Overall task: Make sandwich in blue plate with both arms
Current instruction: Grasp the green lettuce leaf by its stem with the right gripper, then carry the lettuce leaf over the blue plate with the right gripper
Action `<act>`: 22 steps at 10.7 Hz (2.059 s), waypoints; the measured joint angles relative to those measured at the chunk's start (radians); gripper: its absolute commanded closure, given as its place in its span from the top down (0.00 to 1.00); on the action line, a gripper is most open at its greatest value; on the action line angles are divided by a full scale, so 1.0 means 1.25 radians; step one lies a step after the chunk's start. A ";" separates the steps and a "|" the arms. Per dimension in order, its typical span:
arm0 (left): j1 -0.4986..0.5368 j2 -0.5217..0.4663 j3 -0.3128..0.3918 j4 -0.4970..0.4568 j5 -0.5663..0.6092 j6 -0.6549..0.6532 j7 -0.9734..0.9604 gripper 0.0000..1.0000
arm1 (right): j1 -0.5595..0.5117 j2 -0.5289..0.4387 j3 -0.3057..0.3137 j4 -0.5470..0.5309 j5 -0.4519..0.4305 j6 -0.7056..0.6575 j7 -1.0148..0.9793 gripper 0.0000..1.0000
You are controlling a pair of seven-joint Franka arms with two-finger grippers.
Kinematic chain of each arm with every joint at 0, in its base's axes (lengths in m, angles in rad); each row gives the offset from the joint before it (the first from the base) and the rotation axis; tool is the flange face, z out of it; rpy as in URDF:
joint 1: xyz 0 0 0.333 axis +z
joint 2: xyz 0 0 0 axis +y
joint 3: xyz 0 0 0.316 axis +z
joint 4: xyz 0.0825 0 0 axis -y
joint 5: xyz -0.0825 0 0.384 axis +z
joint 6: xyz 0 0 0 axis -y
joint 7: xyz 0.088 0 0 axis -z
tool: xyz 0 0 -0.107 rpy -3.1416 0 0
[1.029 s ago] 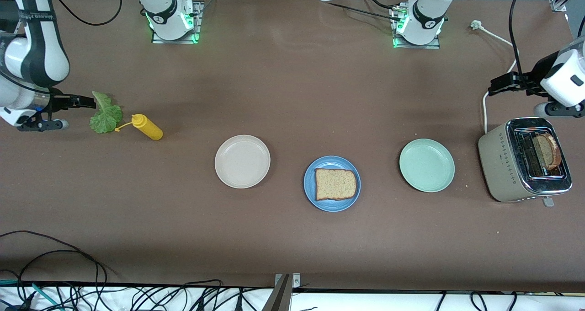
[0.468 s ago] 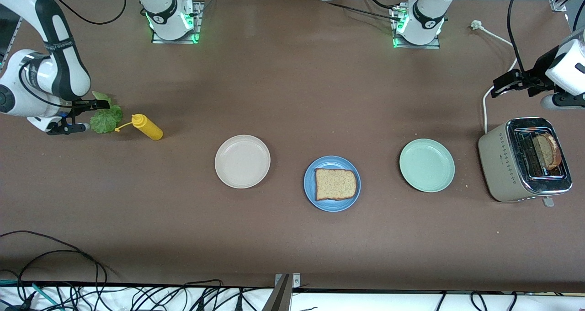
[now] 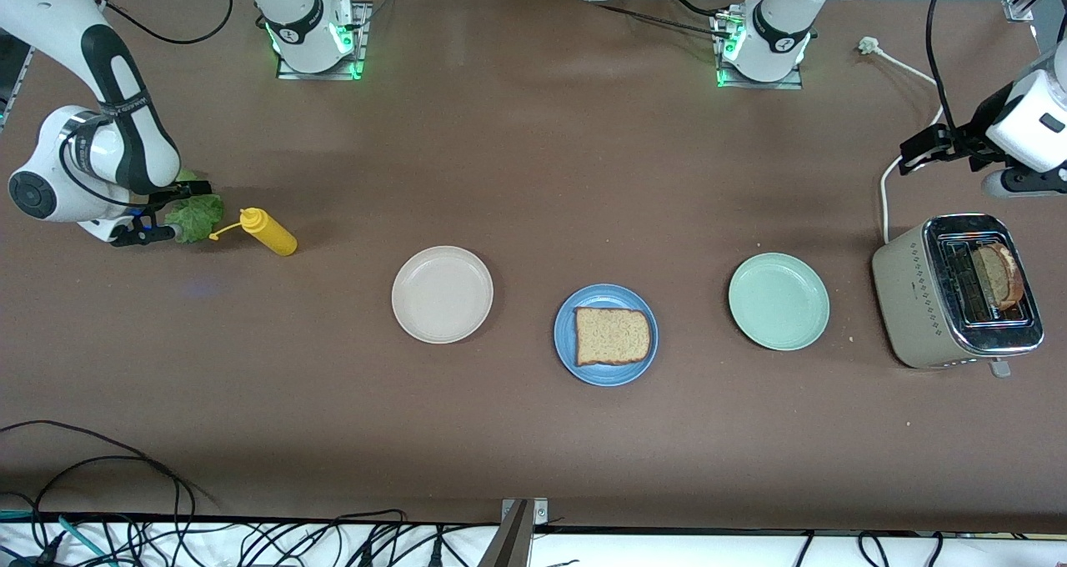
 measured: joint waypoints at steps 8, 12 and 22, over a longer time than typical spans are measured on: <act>0.001 0.000 -0.004 0.033 0.005 -0.028 -0.013 1.00 | -0.013 0.007 0.001 0.006 0.007 0.001 -0.025 0.00; 0.008 0.000 -0.001 0.062 0.004 -0.035 -0.014 1.00 | -0.011 0.001 0.011 0.140 0.038 -0.180 -0.039 0.00; 0.021 0.005 -0.002 0.088 0.004 -0.043 -0.014 1.00 | -0.006 -0.032 0.261 0.602 0.073 -0.691 -0.019 0.00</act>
